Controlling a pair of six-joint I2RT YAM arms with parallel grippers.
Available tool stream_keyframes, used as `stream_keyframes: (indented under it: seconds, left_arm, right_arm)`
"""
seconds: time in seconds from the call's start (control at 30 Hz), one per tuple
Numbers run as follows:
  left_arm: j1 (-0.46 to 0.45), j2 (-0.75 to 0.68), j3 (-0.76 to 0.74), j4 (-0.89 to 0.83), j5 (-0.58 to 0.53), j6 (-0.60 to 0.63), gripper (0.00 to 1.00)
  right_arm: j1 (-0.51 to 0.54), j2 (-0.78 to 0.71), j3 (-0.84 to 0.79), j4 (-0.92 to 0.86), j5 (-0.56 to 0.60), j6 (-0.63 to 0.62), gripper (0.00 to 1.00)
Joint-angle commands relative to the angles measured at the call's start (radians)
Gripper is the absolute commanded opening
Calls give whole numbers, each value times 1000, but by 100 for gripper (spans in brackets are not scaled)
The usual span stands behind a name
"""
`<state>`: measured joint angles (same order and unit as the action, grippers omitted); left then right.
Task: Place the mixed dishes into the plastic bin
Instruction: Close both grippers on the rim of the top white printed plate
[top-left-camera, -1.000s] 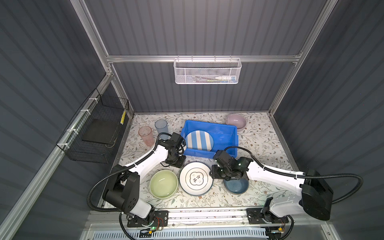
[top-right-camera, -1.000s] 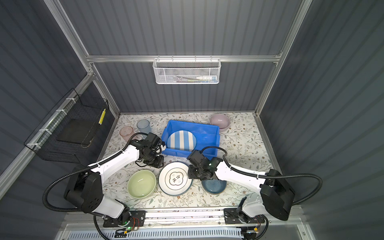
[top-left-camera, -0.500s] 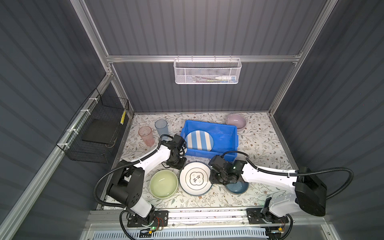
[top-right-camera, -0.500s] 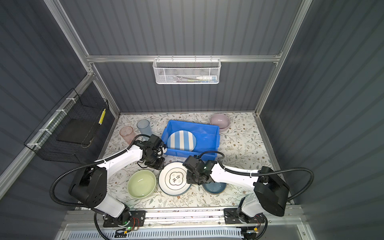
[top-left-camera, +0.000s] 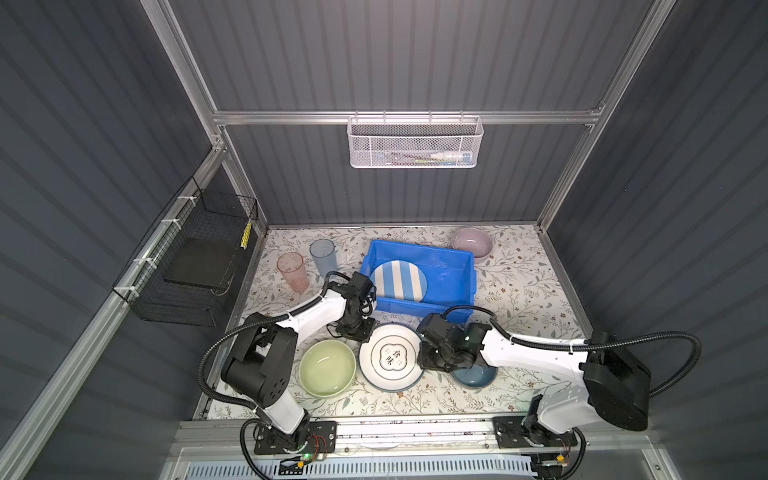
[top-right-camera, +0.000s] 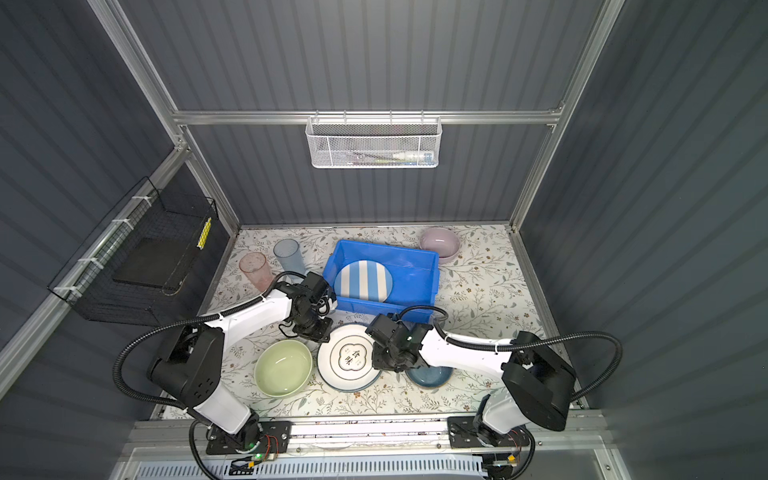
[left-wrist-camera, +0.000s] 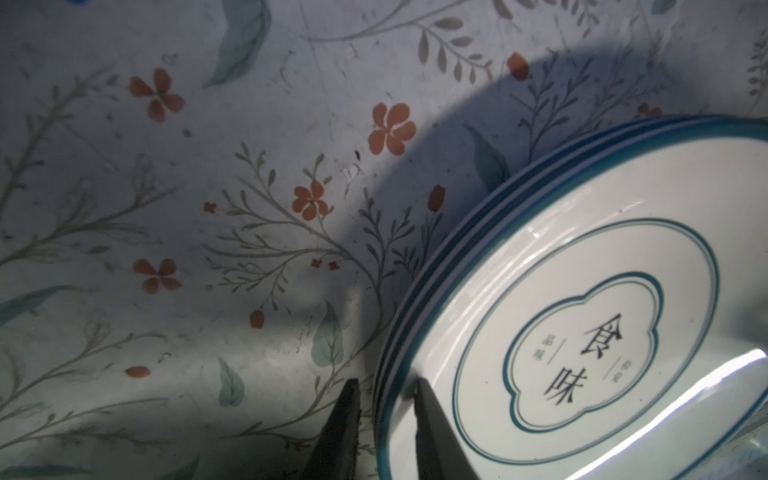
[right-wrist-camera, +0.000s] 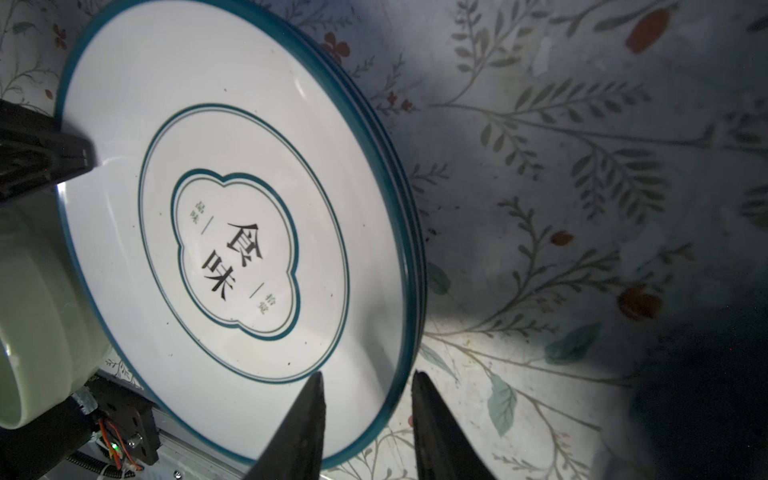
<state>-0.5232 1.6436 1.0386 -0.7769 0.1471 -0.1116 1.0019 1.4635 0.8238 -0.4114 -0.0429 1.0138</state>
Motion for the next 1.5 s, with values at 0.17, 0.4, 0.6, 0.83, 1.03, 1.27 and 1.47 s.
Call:
stream_keyframes:
  seconds: [0.17, 0.4, 0.6, 0.83, 1.03, 1.27, 1.47]
  left_arm:
    - [-6, 28, 15, -14, 9, 8, 22]
    - [-8, 35, 24, -18, 10, 4, 20]
    - [-8, 37, 27, -22, 6, 0, 19]
    - [-8, 38, 23, -18, 13, -5, 18]
    - [-9, 38, 20, -7, 31, -8, 17]
    - [-8, 42, 23, -4, 42, -13, 16]
    - [-9, 36, 28, 2, 61, -19, 16]
  right_arm:
    - [-11, -14, -56, 102, -32, 20, 34]
    - [-14, -57, -72, 147, -38, 16, 32]
    - [-18, -74, -69, 131, -37, 11, 32]
    - [-44, -98, -142, 264, -96, 47, 30]
    - [-66, -167, -195, 368, -107, 52, 27]
    - [-90, -205, -204, 404, -138, -7, 26]
    - [-111, -190, -196, 420, -146, -24, 26]
